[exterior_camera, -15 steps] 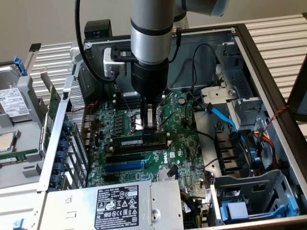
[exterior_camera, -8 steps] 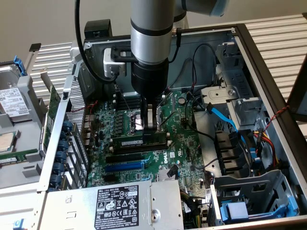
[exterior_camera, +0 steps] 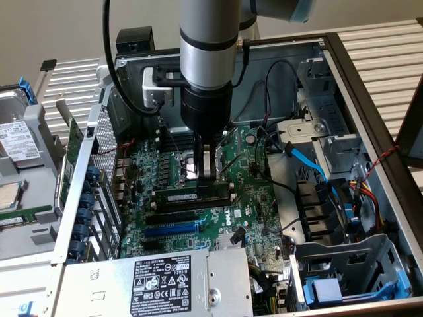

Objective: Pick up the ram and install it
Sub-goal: 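Insert the ram into the slot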

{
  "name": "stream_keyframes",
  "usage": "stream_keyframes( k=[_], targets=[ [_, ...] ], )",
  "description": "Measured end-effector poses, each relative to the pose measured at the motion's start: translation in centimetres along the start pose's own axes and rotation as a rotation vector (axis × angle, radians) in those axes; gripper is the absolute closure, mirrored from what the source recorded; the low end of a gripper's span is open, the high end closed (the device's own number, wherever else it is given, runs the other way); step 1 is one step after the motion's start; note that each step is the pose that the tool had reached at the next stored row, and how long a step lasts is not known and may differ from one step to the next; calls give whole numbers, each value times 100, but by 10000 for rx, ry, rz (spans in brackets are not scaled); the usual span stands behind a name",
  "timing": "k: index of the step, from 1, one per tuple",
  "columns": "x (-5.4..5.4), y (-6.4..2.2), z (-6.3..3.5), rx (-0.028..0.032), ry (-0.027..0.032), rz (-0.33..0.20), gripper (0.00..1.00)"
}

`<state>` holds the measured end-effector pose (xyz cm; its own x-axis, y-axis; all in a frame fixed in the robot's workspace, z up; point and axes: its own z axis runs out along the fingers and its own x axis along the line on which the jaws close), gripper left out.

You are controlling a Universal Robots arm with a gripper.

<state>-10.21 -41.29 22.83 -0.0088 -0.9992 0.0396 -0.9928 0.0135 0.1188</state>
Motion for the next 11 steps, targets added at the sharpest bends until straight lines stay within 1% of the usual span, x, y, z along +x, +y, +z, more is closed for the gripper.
stream_keyframes(
  k=[5,6,7,8,11],
  targets=[
    [5,10,6,9,1,0,85],
    [5,11,6,10,1,-1,79],
    [5,12,6,10,1,1,79],
    [6,13,7,10,1,0,72],
    [8,21,-13,10,-1,1,72]
  ],
)
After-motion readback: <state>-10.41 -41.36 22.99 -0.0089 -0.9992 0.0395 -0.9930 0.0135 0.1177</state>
